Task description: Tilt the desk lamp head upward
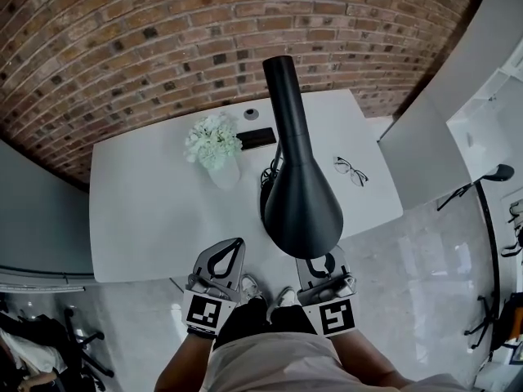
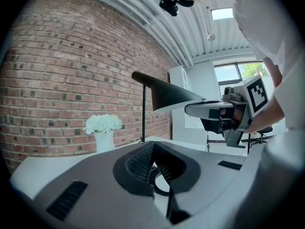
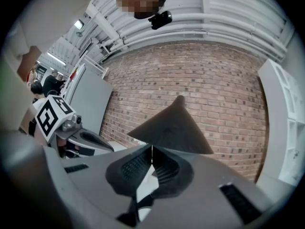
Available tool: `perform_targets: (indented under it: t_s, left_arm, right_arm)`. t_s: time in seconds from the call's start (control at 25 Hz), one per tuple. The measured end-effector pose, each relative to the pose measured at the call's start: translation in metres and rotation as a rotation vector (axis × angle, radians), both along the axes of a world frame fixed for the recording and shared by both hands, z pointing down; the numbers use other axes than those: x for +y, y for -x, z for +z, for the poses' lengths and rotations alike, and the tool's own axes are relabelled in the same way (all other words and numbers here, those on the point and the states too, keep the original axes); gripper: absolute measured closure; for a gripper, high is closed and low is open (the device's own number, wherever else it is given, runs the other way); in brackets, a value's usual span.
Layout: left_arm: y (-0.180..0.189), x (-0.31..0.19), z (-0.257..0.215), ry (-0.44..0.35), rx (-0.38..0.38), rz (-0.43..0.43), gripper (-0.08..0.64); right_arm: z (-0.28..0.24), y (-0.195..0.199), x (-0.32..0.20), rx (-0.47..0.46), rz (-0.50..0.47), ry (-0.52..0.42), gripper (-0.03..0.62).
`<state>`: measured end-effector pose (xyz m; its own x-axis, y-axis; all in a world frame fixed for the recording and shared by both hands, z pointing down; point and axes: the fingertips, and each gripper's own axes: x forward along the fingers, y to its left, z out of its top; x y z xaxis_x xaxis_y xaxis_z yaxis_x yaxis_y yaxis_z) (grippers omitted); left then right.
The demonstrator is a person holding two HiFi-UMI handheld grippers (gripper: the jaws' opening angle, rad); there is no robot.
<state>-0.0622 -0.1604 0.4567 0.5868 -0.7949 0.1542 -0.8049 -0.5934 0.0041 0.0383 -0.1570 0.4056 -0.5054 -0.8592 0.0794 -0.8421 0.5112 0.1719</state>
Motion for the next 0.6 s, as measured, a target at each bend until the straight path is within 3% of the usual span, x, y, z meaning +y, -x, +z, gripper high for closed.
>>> perform_targets:
  t_s: [0.24, 0.6]
  left_arm:
    - [-0.001, -0.001, -0.003, -0.006, -0.002, -0.004, 0.552]
    - [-0.012, 0.005, -0.013, -0.016, 0.0, 0.006, 0.552]
  right_arm:
    - [-0.008, 0.002, 0.007, -0.026, -0.026, 0.015, 0.574]
    - [-0.038, -0.002, 0.02, -0.039, -0.045, -0.036, 0.574]
